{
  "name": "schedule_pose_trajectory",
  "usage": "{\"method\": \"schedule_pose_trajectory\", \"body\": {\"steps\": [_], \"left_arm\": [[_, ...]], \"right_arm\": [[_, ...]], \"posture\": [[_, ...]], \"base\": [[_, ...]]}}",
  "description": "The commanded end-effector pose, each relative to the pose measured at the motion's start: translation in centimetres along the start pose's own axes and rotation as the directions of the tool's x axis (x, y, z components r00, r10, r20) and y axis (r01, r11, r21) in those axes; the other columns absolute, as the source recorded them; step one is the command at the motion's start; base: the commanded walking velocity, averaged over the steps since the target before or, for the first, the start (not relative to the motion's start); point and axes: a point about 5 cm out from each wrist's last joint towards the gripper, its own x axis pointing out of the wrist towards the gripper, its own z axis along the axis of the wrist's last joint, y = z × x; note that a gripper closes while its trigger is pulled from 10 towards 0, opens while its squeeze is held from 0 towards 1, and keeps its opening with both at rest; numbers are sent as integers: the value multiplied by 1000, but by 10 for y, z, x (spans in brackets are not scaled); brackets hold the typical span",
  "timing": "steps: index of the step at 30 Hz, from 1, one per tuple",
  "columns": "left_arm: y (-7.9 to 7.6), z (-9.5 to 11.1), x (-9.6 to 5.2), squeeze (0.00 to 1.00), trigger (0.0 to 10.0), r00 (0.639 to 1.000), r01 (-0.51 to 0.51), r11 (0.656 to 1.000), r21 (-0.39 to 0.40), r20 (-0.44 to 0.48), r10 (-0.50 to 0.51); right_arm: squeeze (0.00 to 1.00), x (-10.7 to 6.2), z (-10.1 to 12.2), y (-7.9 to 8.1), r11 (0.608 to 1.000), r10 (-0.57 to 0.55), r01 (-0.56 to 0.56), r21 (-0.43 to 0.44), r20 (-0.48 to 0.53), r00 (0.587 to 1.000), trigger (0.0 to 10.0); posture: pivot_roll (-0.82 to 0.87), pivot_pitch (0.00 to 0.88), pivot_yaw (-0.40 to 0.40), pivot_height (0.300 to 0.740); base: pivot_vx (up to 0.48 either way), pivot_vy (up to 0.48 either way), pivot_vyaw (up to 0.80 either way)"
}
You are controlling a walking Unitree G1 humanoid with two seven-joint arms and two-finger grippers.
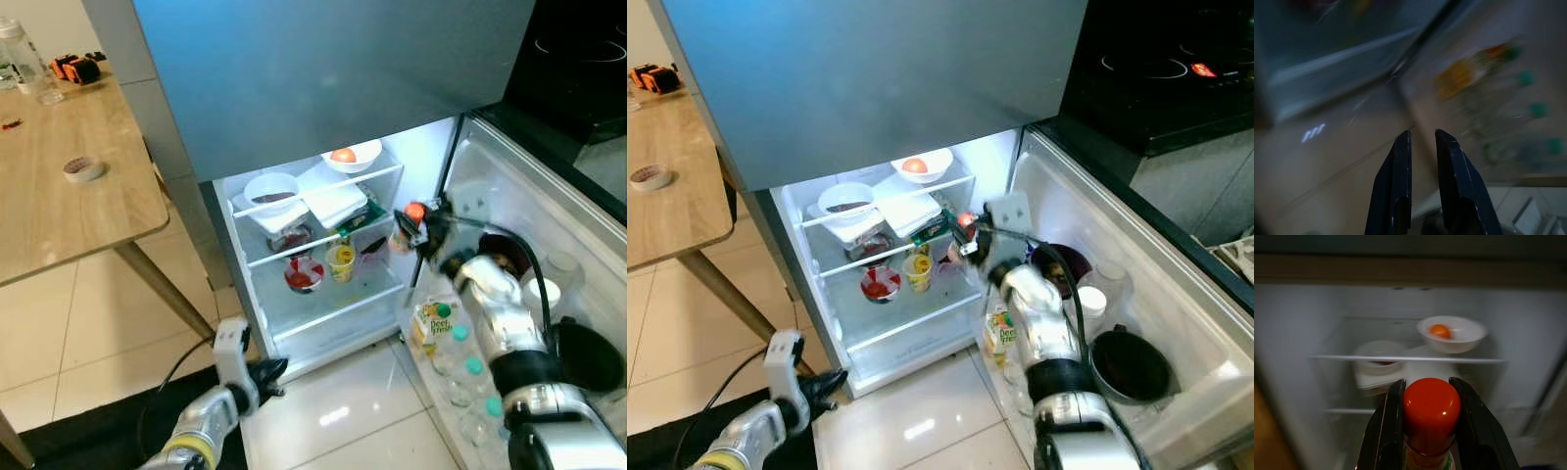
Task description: Restocking fridge
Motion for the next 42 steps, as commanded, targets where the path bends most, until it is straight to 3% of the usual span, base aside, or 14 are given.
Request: {"method": "schedule_pose_trajectory", "body": {"steps": [1,5,7,9,12,13,14,18,22,23,31,35,42], "left_arm": [[-6,12,5,0,10000,996,77,996,48,40,-79],[-13,23,8,0,10000,981,189,973,136,14,-193],[-18,30,7,0,10000,957,289,930,227,-37,-289],[-20,38,6,0,10000,937,345,901,263,-42,-347],[-21,43,5,0,10000,929,365,889,278,-39,-369],[-25,54,0,0,10000,900,421,848,321,-36,-434],[-27,58,-2,0,10000,890,439,834,335,-34,-455],[-33,72,-7,0,10000,868,466,796,388,-27,-495],[-45,91,-18,0,10000,832,505,735,453,-27,-554],[-45,91,-18,0,10000,832,505,735,453,-27,-554],[-73,123,-31,0,10000,774,547,643,536,-31,-633],[-81,127,-36,0,10000,759,564,618,548,-50,-649],[-91,130,-43,0,10000,750,581,604,545,-71,-657]], "right_arm": [[0,2,-2,-5,999,-47,47,-21,-34,998,10000],[0,8,4,-11,996,-79,77,-40,-43,996,10000],[0,13,7,-7,998,-60,59,-33,-47,997,10000],[0,17,9,-3,998,-51,49,-34,-53,997,10000],[0,19,10,-2,998,-54,52,-42,-59,997,10000],[0,23,11,-2,996,-75,71,-52,-69,995,10000],[0,24,12,-3,996,-82,78,-52,-71,994,10000],[0,26,15,-7,993,-106,102,-58,-76,992,10000],[0,28,24,-19,986,-157,152,-71,-62,986,10000],[0,28,24,-19,986,-157,152,-71,-62,986,10000],[0,31,52,-50,960,-265,263,-93,-10,964,10000],[0,31,67,-60,950,-299,301,-84,33,954,10000],[0,28,80,-75,933,-345,350,-86,72,936,10000]], "posture": [[-35,0,11,740],[-28,8,9,740],[-6,59,-9,740],[-2,71,-9,740],[0,76,-10,740],[15,114,-10,740],[15,114,-10,740],[28,148,-2,740],[43,204,16,740],[43,204,16,740],[66,252,32,740],[74,264,36,740],[77,272,44,740]], "base": [[0,0,0],[0,0,0],[0,0,0],[0,0,0],[0,0,0],[0,0,0],[0,0,0],[0,0,0],[0,0,0],[0,0,0],[0,0,-440],[0,0,-739],[0,0,-104]]}}
